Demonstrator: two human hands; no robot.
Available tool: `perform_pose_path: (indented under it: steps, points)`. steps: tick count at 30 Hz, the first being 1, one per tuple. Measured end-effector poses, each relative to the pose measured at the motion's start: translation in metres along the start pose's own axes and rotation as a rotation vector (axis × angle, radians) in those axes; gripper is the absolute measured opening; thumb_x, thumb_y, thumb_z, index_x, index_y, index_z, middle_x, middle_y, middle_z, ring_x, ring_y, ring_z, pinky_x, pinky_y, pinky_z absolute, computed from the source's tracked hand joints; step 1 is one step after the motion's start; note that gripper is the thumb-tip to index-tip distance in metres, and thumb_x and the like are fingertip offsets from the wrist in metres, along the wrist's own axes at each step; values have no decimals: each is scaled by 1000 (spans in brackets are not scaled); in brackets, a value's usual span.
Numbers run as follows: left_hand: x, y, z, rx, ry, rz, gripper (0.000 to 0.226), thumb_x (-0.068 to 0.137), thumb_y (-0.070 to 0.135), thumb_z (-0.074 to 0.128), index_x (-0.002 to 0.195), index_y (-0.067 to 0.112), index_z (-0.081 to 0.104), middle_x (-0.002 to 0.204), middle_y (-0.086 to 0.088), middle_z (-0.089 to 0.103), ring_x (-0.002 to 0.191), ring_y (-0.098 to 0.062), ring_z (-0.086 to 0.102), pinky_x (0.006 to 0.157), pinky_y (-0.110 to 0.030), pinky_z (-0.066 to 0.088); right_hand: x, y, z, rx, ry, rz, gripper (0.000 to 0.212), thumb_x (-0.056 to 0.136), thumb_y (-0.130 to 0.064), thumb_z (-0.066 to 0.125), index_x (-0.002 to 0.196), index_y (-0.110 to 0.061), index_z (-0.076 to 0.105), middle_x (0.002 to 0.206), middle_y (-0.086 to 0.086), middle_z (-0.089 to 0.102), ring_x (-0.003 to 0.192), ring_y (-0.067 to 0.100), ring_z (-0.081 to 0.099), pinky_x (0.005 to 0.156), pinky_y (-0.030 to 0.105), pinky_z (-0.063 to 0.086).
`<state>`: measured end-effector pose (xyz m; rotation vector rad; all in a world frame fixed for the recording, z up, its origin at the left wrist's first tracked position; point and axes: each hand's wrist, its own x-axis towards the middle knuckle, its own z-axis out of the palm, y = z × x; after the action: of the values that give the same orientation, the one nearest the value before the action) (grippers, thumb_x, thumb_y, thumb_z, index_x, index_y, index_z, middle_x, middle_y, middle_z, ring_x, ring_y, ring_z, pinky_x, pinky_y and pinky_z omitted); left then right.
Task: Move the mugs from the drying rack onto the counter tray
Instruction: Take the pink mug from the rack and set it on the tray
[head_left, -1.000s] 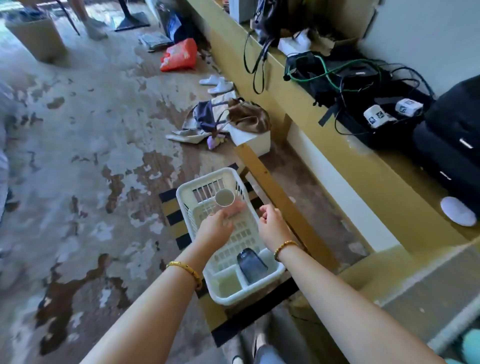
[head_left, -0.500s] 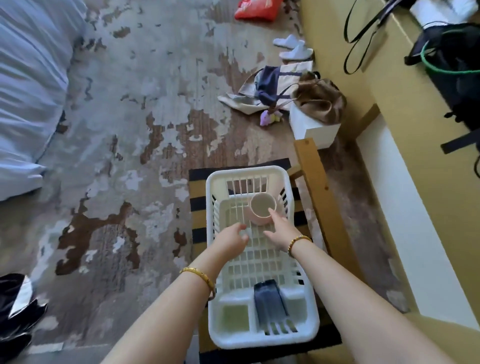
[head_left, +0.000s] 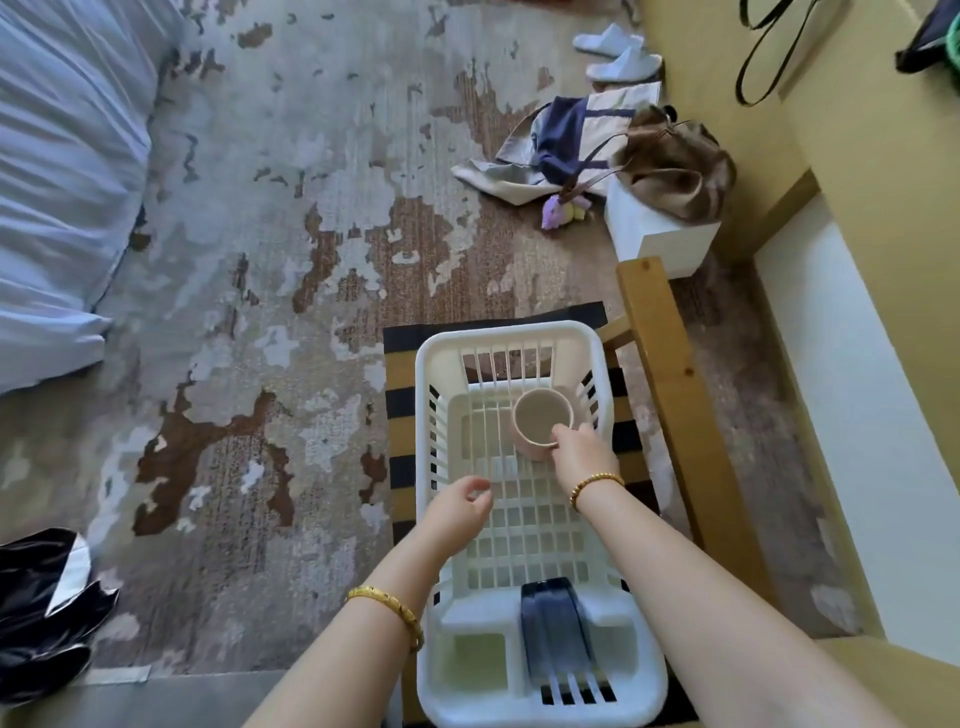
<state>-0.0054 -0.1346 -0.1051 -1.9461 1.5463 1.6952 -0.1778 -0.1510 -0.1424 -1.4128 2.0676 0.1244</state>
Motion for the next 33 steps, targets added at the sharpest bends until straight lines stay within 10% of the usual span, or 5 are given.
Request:
perform_pose_path:
  steps: [6, 12, 24, 30, 33]
  points:
    - [-18, 3, 0, -11, 34, -13, 49, 97, 33, 41, 142, 14, 32, 134, -10, 51, 86, -13, 57, 63, -19, 46, -32, -7, -5, 367, -29, 71, 19, 95, -30, 44, 87, -15, 52, 91, 4, 61, 82, 23, 57, 66, 32, 51]
    - [-60, 29, -18, -220, 112, 44, 69, 93, 55, 30, 146, 13, 20, 146, -12, 37, 121, -27, 48, 90, -39, 47, -100, -7, -47, 908, -79, 87, 22, 96, -42, 40, 101, -24, 51, 72, -2, 53, 47, 6, 46, 41, 16, 42]
    - [-204, 114, -9, -541, -269, 315, 57, 86, 54, 51, 134, 30, 30, 124, -12, 48, 74, -30, 66, 52, -31, 54, -284, 15, -138, 1295, 245, 33, 30, 94, -43, 46, 97, -15, 56, 49, -12, 51, 38, 3, 43, 38, 15, 33]
    - [-270, 167, 60, -542, -311, 537, 51, 84, 46, 60, 119, 29, 27, 126, -17, 43, 106, -36, 57, 55, -34, 56, -370, 61, -153, 1353, 672, 152, 46, 93, -40, 50, 136, -28, 40, 114, -2, 65, 100, 18, 65, 74, 25, 49]
    - [-307, 188, 112, -513, -346, 608, 58, 83, 46, 61, 125, 30, 24, 130, -18, 41, 107, -33, 55, 63, -37, 55, -410, 86, -160, 1582, 885, 254, 43, 95, -34, 48, 131, -9, 47, 108, 13, 65, 93, 26, 66, 74, 32, 54]
